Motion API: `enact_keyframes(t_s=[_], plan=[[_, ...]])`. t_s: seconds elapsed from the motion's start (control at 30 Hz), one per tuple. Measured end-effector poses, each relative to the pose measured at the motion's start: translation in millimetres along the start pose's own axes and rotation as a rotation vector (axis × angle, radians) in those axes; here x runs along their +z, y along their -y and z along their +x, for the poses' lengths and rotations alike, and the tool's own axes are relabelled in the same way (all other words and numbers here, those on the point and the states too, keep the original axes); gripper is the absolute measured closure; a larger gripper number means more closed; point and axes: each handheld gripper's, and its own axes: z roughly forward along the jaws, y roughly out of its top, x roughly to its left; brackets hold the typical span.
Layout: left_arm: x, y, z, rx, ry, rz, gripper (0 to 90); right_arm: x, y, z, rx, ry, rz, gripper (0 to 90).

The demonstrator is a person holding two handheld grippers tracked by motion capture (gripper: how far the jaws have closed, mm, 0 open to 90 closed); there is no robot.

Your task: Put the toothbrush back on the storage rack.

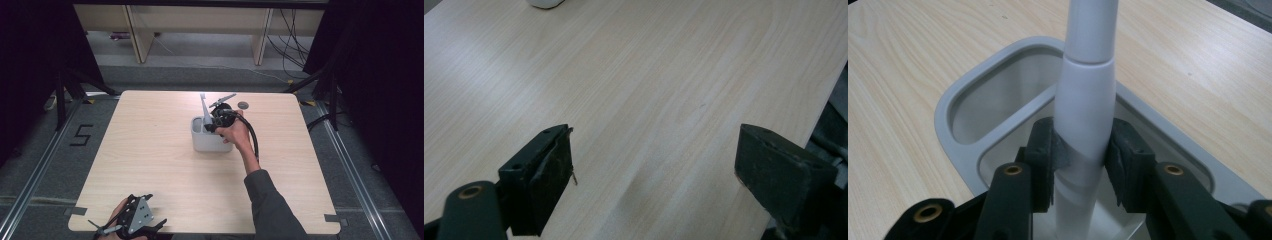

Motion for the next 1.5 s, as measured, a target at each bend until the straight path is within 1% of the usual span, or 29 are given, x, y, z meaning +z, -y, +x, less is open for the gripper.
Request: enact_keyframes(t_s=[0.03,0.07,0.13,0.2,0.23,0.27,0.3,0.33,0.37,0.4,0.47,0.5,0.53,0.57,0.6,0.7,0.73,0.77,0.93,0.97,1.03,1.1,1.13,1.17,1.2,1.3,1.4,1.47,1.5], plan=[[0.1,0.0,-0.2,0.0,-0.002,-0.003,14.9,-0.5,-0.2,-0.5,-0.004,-0.01,0.008,66.0],[0.0,0.0,-0.3,-0.001,-0.002,-0.004,14.9,-0.9,0.1,0.0,0.012,-0.014,0.013,66.0],[0.1,0.0,-0.2,-0.002,-0.002,-0.004,14.9,-1.1,0.2,-0.8,0.009,0.0,0.013,65.4],[0.5,0.2,-0.4,0.0,-0.016,-0.002,14.9,-1.9,0.3,-1.0,0.009,-0.011,0.011,65.0],[0.6,0.2,-0.4,-0.001,-0.012,-0.004,14.9,-2.5,1.0,-1.1,-0.003,-0.001,0.006,64.1],[0.0,-0.2,0.2,0.001,-0.001,0.004,14.9,-4.0,0.5,-0.1,0.012,0.007,0.013,64.3],[0.5,0.0,-0.4,0.0,-0.012,-0.002,14.9,-4.8,0.7,-0.6,0.015,-0.003,0.01,64.0],[0.3,-0.1,0.0,0.001,-0.002,0.002,14.9,-5.9,0.9,-0.4,0.01,-0.011,0.011,64.0],[0.9,0.3,-0.9,0.0,-0.018,-0.005,14.9,-5.3,1.1,-3.2,-0.036,0.002,-0.004,64.0],[0.7,0.3,-0.6,0.0,-0.01,-0.002,14.9,-8.3,0.9,-1.5,-0.008,-0.009,0.005,63.6],[1.0,0.2,-0.9,-0.005,-0.013,-0.007,14.9,-10.2,0.9,-2.4,-0.021,-0.002,-0.005,62.5],[1.0,0.2,-0.8,-0.006,-0.01,-0.007,14.9,-12.2,1.3,-0.7,0.008,0.01,-0.007,62.0],[0.7,0.2,-0.2,-0.005,0.001,-0.004,15.0,-14.1,0.6,-1.5,-0.015,-0.003,-0.015,61.6],[0.7,0.3,-0.5,-0.005,-0.004,-0.005,14.9,-15.4,0.5,-2.0,-0.034,-0.003,-0.035,60.7],[0.7,0.3,-0.5,-0.005,-0.003,-0.005,14.9,-18.3,0.1,-1.4,-0.022,-0.003,-0.033,60.4],[0.7,0.3,-0.5,-0.004,-0.004,-0.003,14.9,-23.7,0.1,-0.1,-0.027,-0.005,-0.058,58.3],[0.8,0.3,-0.5,-0.004,-0.004,-0.003,14.9,-27.2,-0.2,0.6,-0.016,-0.008,-0.05,57.5],[0.8,0.3,-0.5,-0.004,-0.004,-0.003,14.9,-29.1,0.0,0.4,-0.024,0.001,-0.058,56.7],[0.8,0.3,-0.4,-0.005,-0.006,-0.003,14.9,-38.1,0.5,0.1,-0.01,-0.001,-0.091,49.6],[0.8,0.3,-0.4,-0.005,-0.006,-0.003,14.9,-39.7,0.7,-0.7,-0.022,-0.001,-0.09,48.2],[0.8,0.4,-0.3,-0.005,-0.006,-0.002,14.9,-42.4,1.7,-0.4,-0.014,0.003,-0.107,46.0],[0.8,0.4,-0.3,-0.005,-0.007,-0.002,14.9,-45.5,2.6,-1.9,-0.028,0.006,-0.112,43.4],[0.8,0.4,-0.4,-0.005,-0.007,-0.003,14.9,-47.1,2.8,-1.1,-0.01,0.0,-0.113,42.7],[0.7,0.3,-0.3,-0.004,-0.007,-0.003,14.9,-48.7,3.8,-0.9,-0.007,0.004,-0.128,42.2],[0.7,0.3,-0.4,-0.005,-0.007,-0.003,14.9,-50.7,4.8,-1.0,0.004,0.008,-0.123,41.7],[0.8,0.5,-0.3,-0.006,-0.007,-0.002,14.9,-54.8,7.3,-0.3,0.015,0.001,-0.133,40.3],[1.2,0.6,-0.4,-0.008,-0.007,-0.002,15.0,-59.6,10.2,-2.2,-0.002,0.009,-0.13,38.2],[2.3,0.7,-1.2,-0.017,-0.015,-0.009,14.9,-61.8,13.0,-0.8,0.028,0.008,-0.139,37.0],[2.3,0.7,-1.4,-0.019,-0.012,-0.01,14.9,-63.5,14.4,-1.6,0.023,0.009,-0.146,36.0]])
